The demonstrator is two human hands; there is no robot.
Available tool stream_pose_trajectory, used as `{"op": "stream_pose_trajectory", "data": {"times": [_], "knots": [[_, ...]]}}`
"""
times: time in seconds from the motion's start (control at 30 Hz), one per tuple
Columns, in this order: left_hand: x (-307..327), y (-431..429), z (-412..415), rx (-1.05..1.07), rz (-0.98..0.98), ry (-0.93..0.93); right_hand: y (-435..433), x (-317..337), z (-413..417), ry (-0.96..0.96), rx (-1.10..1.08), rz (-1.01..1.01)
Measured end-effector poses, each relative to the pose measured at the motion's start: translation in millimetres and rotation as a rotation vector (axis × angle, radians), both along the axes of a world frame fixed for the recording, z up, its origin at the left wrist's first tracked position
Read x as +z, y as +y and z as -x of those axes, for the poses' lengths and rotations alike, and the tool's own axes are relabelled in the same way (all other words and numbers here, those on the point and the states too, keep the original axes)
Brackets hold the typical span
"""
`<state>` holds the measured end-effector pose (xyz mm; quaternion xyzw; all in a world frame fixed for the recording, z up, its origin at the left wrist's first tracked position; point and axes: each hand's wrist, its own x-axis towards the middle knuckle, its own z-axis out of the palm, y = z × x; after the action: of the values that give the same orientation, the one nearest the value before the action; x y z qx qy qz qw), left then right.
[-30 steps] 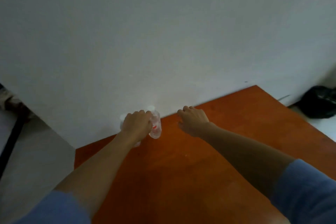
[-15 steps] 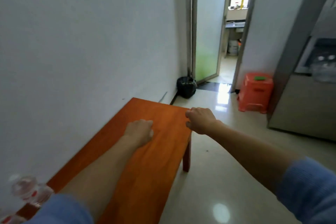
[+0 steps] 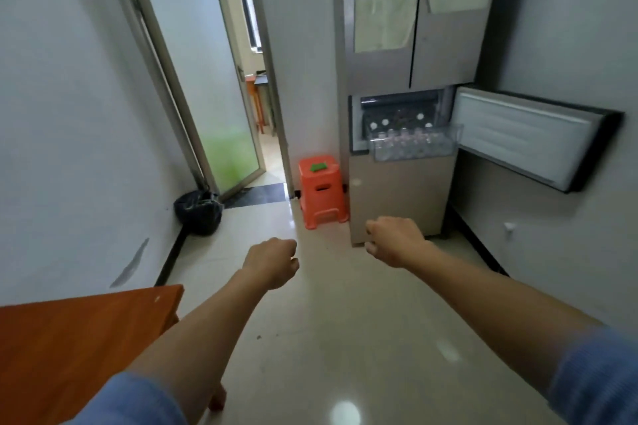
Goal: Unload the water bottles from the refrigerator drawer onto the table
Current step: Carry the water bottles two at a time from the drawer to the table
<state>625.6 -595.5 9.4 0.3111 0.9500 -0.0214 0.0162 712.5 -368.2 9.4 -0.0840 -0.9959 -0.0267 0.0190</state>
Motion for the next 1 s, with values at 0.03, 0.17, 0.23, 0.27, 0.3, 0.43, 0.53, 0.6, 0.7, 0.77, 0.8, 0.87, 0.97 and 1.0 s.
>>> {"op": "stream_pose_trajectory", "data": {"times": [0.03, 0.17, 0.23, 0.27, 0.3, 0.43, 0.53, 0.6, 0.7, 0.77, 0.8, 0.87, 0.97, 1.0], "knots": [[1.0, 24.1, 6.9, -0.021, 0.001, -0.004, 22.3, -1.8, -0.7, 0.005, -0.030, 0.004], [-3.9, 121.5, 39.7, -0.119, -0.019, -0.025, 106.2, -18.3, 4.6, -0.018, -0.140, 0.030], [-11.2, 169.2, 64.2, -0.153, -0.050, -0.051, 147.2, -24.0, 15.6, -0.023, -0.184, 0.029], [-15.8, 193.1, 77.8, -0.173, -0.065, -0.067, 168.4, -26.3, 23.3, -0.023, -0.203, 0.025], [-20.2, 216.3, 92.1, -0.198, -0.075, -0.079, 189.2, -28.0, 32.4, -0.023, -0.222, 0.025], [-25.6, 309.0, 149.3, -0.252, -0.069, -0.102, 269.7, -23.3, 74.4, -0.035, -0.303, 0.046], [-16.3, 376.6, 190.5, -0.287, -0.076, -0.107, 328.6, -11.8, 107.9, 0.002, -0.357, 0.078], [-12.8, 414.0, 213.3, -0.302, -0.069, -0.117, 362.9, -6.4, 125.7, 0.000, -0.372, 0.093], [-16.2, 464.0, 245.5, -0.304, -0.067, -0.145, 415.5, -7.5, 154.7, -0.014, -0.401, 0.094], [-20.3, 495.6, 268.5, -0.298, -0.070, -0.153, 451.9, -9.5, 177.9, -0.020, -0.402, 0.113], [-22.5, 511.5, 280.0, -0.290, -0.071, -0.154, 469.7, -11.9, 190.0, -0.022, -0.398, 0.119], [-29.3, 542.8, 302.9, -0.259, -0.086, -0.170, 504.8, -19.7, 215.6, -0.024, -0.377, 0.130], [-38.5, 591.1, 337.6, -0.199, -0.118, -0.212, 557.9, -33.8, 257.7, -0.033, -0.338, 0.169], [-40.9, 605.8, 348.5, -0.183, -0.122, -0.223, 574.7, -36.5, 271.4, -0.037, -0.327, 0.182]]}}
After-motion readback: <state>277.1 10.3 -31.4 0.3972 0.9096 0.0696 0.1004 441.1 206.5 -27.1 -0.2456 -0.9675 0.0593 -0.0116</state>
